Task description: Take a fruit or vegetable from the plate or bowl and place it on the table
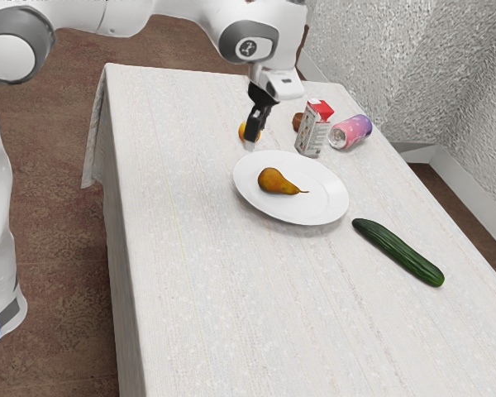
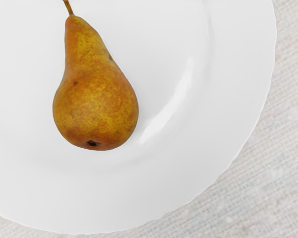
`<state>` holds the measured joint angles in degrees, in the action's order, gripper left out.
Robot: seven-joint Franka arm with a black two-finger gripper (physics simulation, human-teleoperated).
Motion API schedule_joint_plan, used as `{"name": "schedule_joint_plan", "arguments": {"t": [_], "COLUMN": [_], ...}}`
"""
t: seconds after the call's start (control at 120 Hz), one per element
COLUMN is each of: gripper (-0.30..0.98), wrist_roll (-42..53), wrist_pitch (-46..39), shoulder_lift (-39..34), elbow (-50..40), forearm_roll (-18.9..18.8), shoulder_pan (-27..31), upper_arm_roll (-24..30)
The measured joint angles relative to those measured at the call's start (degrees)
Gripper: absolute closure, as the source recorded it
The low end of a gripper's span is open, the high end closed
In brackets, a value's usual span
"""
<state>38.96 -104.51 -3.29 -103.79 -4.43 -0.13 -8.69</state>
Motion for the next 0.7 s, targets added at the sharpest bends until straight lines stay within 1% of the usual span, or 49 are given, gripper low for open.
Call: {"name": "schedule_joint_plan", "arguments": {"t": [0.242,0.317,0.483,0.583,0.7], "gripper": [0.00,0.00,0.00,0.00,0.00], "wrist_roll": [-2.9,-4.0,-6.3,-7.8,-9.3], "wrist_pitch": [-2.4,-2.7,-3.7,-4.3,-5.8], "shoulder_lift": [1.0,1.7,4.2,7.2,11.2], "elbow": [0.2,0.2,0.7,3.5,5.9], "forearm_roll": [0.1,0.2,2.6,3.6,4.4], "shoulder_pan": [-0.8,-0.3,1.9,2.8,0.9], "upper_arm_roll": [-0.9,-1.3,-1.4,-1.4,-1.4]}}
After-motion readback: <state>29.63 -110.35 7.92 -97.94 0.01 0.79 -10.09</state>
